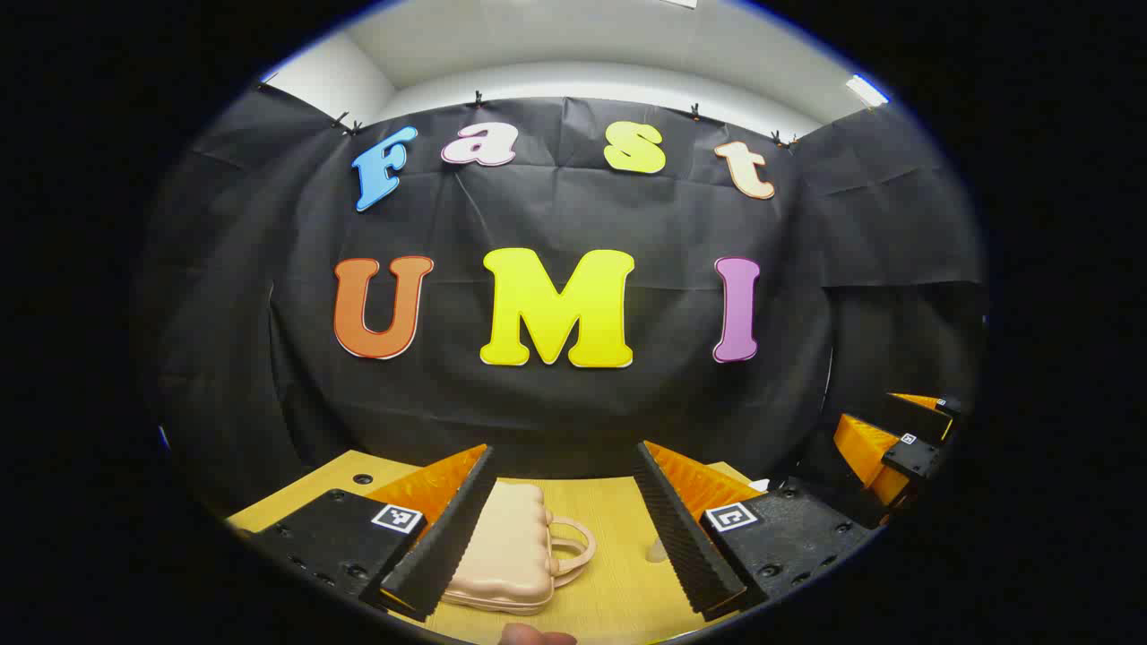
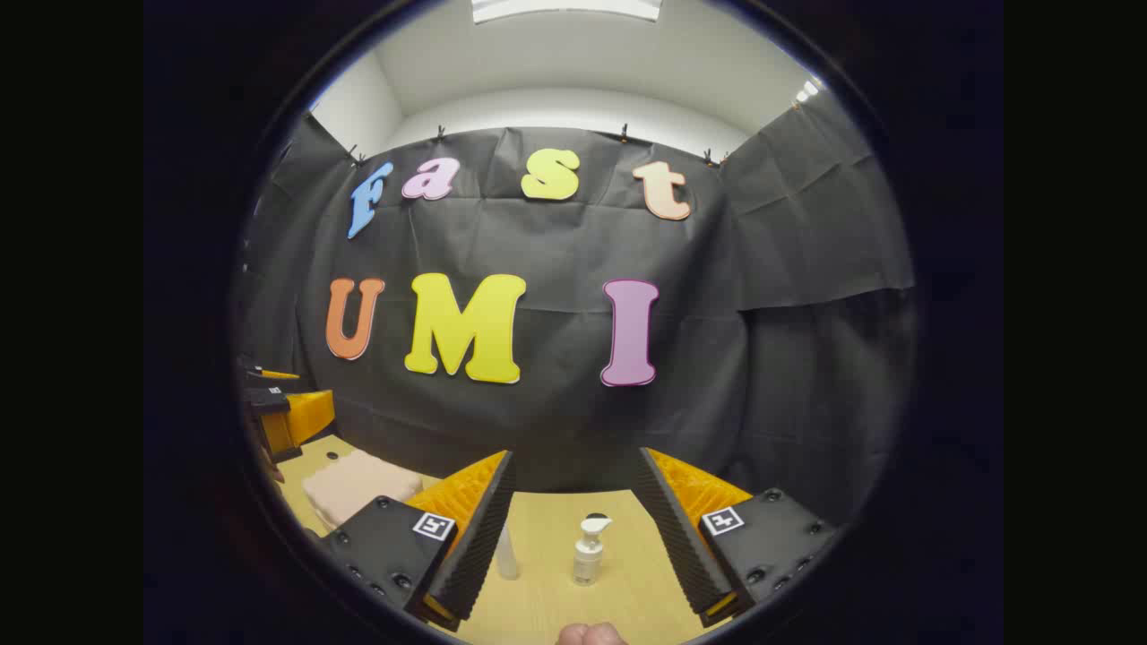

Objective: First open the suitcase, pack the skin care products into it, and then close the suitcase.

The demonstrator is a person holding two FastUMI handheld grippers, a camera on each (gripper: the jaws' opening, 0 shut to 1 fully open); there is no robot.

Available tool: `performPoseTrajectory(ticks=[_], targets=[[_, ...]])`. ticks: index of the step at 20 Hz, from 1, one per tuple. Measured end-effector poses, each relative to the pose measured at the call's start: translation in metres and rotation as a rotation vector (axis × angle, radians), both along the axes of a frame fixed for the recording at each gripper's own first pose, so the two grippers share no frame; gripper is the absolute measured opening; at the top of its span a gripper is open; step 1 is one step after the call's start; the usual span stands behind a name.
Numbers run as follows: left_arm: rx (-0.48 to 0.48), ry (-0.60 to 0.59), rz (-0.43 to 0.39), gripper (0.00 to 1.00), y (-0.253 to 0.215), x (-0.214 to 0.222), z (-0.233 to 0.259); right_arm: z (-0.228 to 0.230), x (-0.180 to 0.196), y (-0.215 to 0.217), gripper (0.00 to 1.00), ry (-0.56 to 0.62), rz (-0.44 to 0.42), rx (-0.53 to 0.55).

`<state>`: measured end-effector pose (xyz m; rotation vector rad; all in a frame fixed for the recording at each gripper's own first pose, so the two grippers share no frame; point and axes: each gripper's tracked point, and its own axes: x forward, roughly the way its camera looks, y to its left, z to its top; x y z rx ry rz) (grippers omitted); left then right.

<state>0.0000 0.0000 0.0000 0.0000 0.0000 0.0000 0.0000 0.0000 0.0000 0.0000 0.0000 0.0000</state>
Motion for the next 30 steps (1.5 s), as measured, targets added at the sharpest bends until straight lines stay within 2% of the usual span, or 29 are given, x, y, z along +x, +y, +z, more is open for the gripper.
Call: performPoseTrajectory(ticks=[1,7,8,9,10,11,13,14,15,20,22,23,26,28,29,30], targets=[[0.003,-0.001,0.002,0.98,0.002,0.001,0.001,0.0,0.001,0.002,0.81,0.003,0.001,-0.003],[0.019,-0.022,0.019,0.98,0.007,0.005,0.005,0.004,0.009,0.009,0.81,-0.003,0.024,-0.01],[0.02,-0.024,0.023,0.98,0.009,0.006,0.006,0.002,0.011,0.01,0.77,-0.001,0.029,-0.009],[0.023,-0.023,0.028,0.98,0.01,0.007,0.005,0.002,0.012,0.011,0.81,0.001,0.034,-0.01],[0.024,-0.022,0.031,0.98,0.011,0.008,0.003,0.001,0.013,0.013,0.77,0.003,0.04,-0.011],[0.024,-0.017,0.037,0.98,0.012,0.008,0.002,0.001,0.015,0.015,0.81,0.004,0.046,-0.013],[0.017,-0.009,0.045,0.98,0.012,0.011,-0.001,-0.001,0.018,0.015,0.81,0.009,0.052,-0.008],[0.012,-0.007,0.049,0.98,0.011,0.011,-0.003,-0.002,0.02,0.014,0.77,0.011,0.05,-0.008],[0.009,-0.004,0.052,0.98,0.01,0.011,-0.005,-0.002,0.021,0.011,0.81,0.012,0.048,-0.008],[0.029,0.029,0.033,0.98,-0.004,0.018,-0.022,-0.018,0.026,0.001,0.81,0.044,0.055,-0.025],[0.043,0.056,0.023,0.98,-0.009,0.021,-0.033,-0.025,0.028,-0.004,0.81,0.056,0.061,-0.034],[0.052,0.068,0.02,0.98,-0.011,0.023,-0.038,-0.03,0.03,-0.005,0.77,0.067,0.066,-0.037],[0.087,0.104,0.014,0.98,-0.016,0.03,-0.056,-0.046,0.036,-0.011,0.81,0.103,0.08,-0.045],[0.133,0.135,0.0,0.99,-0.02,0.035,-0.074,-0.052,0.038,-0.016,0.81,0.117,0.089,-0.057],[0.164,0.151,-0.008,0.99,-0.022,0.036,-0.083,-0.054,0.039,-0.019,0.77,0.12,0.094,-0.064],[0.195,0.168,-0.016,0.99,-0.024,0.04,-0.092,-0.057,0.038,-0.025,0.81,0.125,0.095,-0.072]])
